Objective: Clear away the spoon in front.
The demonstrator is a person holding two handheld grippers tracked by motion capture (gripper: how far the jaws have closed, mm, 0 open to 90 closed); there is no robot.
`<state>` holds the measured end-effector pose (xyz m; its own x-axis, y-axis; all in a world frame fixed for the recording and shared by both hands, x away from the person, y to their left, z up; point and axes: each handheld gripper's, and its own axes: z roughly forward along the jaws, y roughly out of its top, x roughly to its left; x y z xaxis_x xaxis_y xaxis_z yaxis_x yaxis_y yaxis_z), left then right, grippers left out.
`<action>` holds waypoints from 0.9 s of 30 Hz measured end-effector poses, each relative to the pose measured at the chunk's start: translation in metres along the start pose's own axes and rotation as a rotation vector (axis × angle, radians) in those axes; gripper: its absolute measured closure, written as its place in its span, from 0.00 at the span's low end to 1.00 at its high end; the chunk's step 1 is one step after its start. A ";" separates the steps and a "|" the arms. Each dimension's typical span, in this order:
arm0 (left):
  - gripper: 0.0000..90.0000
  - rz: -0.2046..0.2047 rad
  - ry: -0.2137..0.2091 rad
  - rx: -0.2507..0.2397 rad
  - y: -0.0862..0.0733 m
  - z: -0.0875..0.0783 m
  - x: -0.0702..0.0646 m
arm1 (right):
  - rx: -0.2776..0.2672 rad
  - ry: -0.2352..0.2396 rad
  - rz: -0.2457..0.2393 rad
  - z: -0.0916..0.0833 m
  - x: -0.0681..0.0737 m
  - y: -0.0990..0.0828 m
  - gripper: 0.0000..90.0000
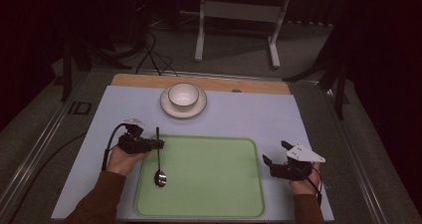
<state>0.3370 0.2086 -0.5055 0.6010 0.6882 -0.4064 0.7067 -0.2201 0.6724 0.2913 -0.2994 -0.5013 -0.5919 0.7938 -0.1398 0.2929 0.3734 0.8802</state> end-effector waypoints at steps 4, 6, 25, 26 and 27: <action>0.88 0.012 0.003 -0.013 -0.005 -0.001 -0.004 | 0.000 0.000 -0.002 0.000 0.000 0.000 0.16; 0.88 0.014 0.000 -0.014 -0.008 -0.002 -0.006 | 0.000 -0.001 -0.003 0.000 0.000 0.000 0.15; 0.85 0.027 0.005 0.046 -0.027 0.005 -0.015 | 0.001 0.000 -0.006 0.000 0.000 0.000 0.16; 0.85 0.028 0.006 0.050 -0.028 0.006 -0.015 | 0.002 -0.001 -0.007 0.000 0.000 0.000 0.15; 0.84 0.031 0.014 0.055 -0.028 0.006 -0.016 | 0.002 -0.001 -0.007 0.000 0.000 0.000 0.16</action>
<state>0.3097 0.1994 -0.5220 0.6178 0.6898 -0.3775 0.7078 -0.2787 0.6492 0.2912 -0.2989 -0.5010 -0.5933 0.7916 -0.1461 0.2902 0.3796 0.8784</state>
